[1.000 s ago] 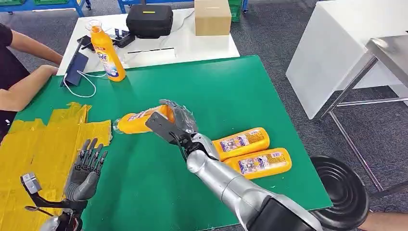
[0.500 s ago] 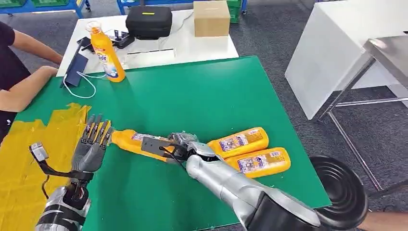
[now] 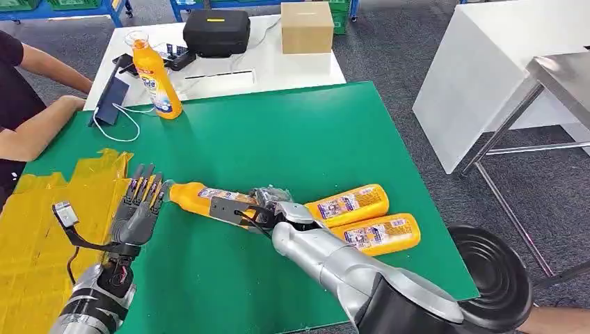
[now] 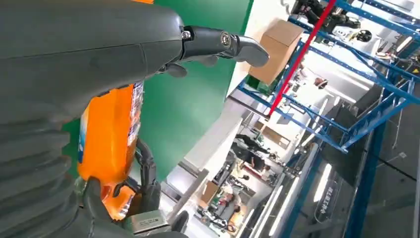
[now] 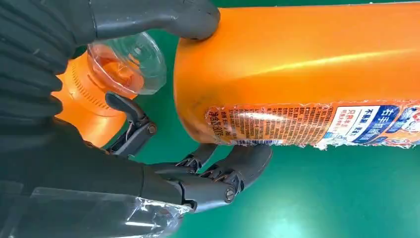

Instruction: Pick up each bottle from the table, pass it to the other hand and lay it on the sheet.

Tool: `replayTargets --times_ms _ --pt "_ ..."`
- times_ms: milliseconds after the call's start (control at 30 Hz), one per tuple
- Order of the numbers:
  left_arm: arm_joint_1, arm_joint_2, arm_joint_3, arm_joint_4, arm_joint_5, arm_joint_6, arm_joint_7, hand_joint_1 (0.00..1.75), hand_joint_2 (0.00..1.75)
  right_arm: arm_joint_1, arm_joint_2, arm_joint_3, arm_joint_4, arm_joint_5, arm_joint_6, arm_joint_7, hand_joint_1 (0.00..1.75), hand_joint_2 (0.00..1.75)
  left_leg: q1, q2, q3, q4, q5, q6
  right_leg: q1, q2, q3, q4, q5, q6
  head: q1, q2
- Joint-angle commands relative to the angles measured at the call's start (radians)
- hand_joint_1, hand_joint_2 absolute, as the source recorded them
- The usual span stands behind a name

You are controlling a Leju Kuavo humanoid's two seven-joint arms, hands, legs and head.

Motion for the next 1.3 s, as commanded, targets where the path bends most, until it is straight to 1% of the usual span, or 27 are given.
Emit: replayTargets --times_ms 33,433,467,500,633,933,1000,1033,1067,1133,1167,1200,1300 --pt "-0.049 -0.007 -0.02 0.078 0.003 0.0 0.001 0.0 1.75 -0.012 -0.013 0.047 0.073 0.0 0.005 0.01 1.75 1.75 0.0 -0.003 -0.001 0.0 0.0 0.0 0.0 -0.001 0.0 0.0 0.0 0.0 0.0 0.0" --pt "-0.067 -0.007 -0.027 0.102 0.006 -0.001 -0.002 0.0 1.75 -0.015 -0.013 0.065 0.083 0.006 0.025 0.025 1.75 1.75 0.002 -0.007 -0.003 0.0 0.002 0.0 0.002 -0.001 0.0 -0.002 0.002 0.0 0.0 0.0" --pt "-0.07 -0.008 -0.028 0.105 0.006 0.0 -0.002 0.0 1.75 -0.016 -0.013 0.069 0.082 0.008 0.028 0.029 0.98 1.75 0.002 -0.006 -0.002 0.0 0.001 0.0 0.001 -0.002 0.001 -0.002 0.001 0.0 0.0 0.0" --pt "-0.072 -0.009 -0.027 0.106 0.006 0.002 -0.002 0.0 1.75 -0.014 -0.013 0.068 0.081 0.006 0.027 0.032 0.0 1.75 0.001 -0.006 -0.002 0.0 0.002 0.0 0.001 -0.001 0.0 -0.002 0.001 0.0 0.0 0.0" --pt "-0.072 -0.009 -0.028 0.108 0.006 0.003 -0.002 0.0 1.75 -0.014 -0.013 0.073 0.079 0.011 0.027 0.039 0.0 1.75 0.0 -0.003 -0.001 0.0 0.001 0.0 0.0 -0.001 0.0 0.0 0.0 0.0 0.001 0.0" --pt "-0.084 -0.011 -0.028 0.129 0.009 0.003 -0.002 0.0 1.75 -0.022 -0.013 0.079 0.073 0.014 0.028 0.046 0.0 1.75 0.0 -0.003 -0.004 0.001 0.0 0.0 0.0 0.0 -0.003 0.0 0.0 0.0 0.0 0.0" --pt "-0.083 -0.011 -0.028 0.13 0.01 0.002 -0.002 0.0 1.75 -0.026 -0.013 0.08 0.069 0.015 0.028 0.046 0.0 1.75 0.002 -0.005 -0.005 0.001 0.0 0.0 0.002 0.0 -0.003 -0.001 0.0 0.001 0.0 0.0" --pt "-0.083 -0.01 -0.027 0.135 0.009 0.001 -0.009 0.0 1.75 -0.026 -0.013 0.083 0.062 0.014 0.028 0.045 0.0 1.75 0.0 -0.003 -0.005 0.001 0.0 0.0 0.0 0.0 -0.004 0.0 0.0 0.001 0.0 0.0" --pt "-0.083 -0.01 -0.027 0.135 0.009 0.001 -0.009 0.0 1.75 -0.026 -0.013 0.083 0.062 0.014 0.028 0.045 0.0 1.75 0.001 -0.004 -0.006 0.001 0.001 0.0 0.001 0.0 -0.004 0.0 0.0 0.001 0.0 0.0" --pt "-0.083 -0.009 -0.028 0.136 0.009 0.0 -0.009 0.0 1.75 -0.027 -0.013 0.083 0.062 0.014 0.029 0.045 0.0 1.75 0.0 -0.003 -0.005 0.001 0.0 0.0 0.0 0.0 -0.004 0.0 0.0 0.0 0.0 0.0" --pt "-0.084 -0.009 -0.028 0.136 0.009 0.0 -0.01 0.0 1.75 -0.028 -0.013 0.083 0.062 0.014 0.028 0.045 0.0 1.75 0.002 -0.005 -0.006 0.001 0.0 0.0 0.002 0.001 -0.004 -0.001 0.001 0.001 0.0 0.0" --pt "-0.085 -0.007 -0.027 0.136 0.009 0.0 -0.01 0.0 1.75 -0.028 -0.013 0.083 0.062 0.014 0.028 0.044 0.0 1.75 0.001 -0.003 -0.005 0.001 0.0 0.0 0.0 0.0 -0.004 0.0 0.0 0.0 0.0 0.0" --pt "-0.079 -0.001 -0.024 0.134 0.009 0.0 -0.018 0.0 1.75 -0.029 -0.013 0.076 0.06 0.006 -0.005 0.009 0.0 1.75 0.001 -0.004 -0.006 0.001 0.0 0.0 0.001 0.0 -0.004 0.0 0.0 0.0 0.0 0.0"
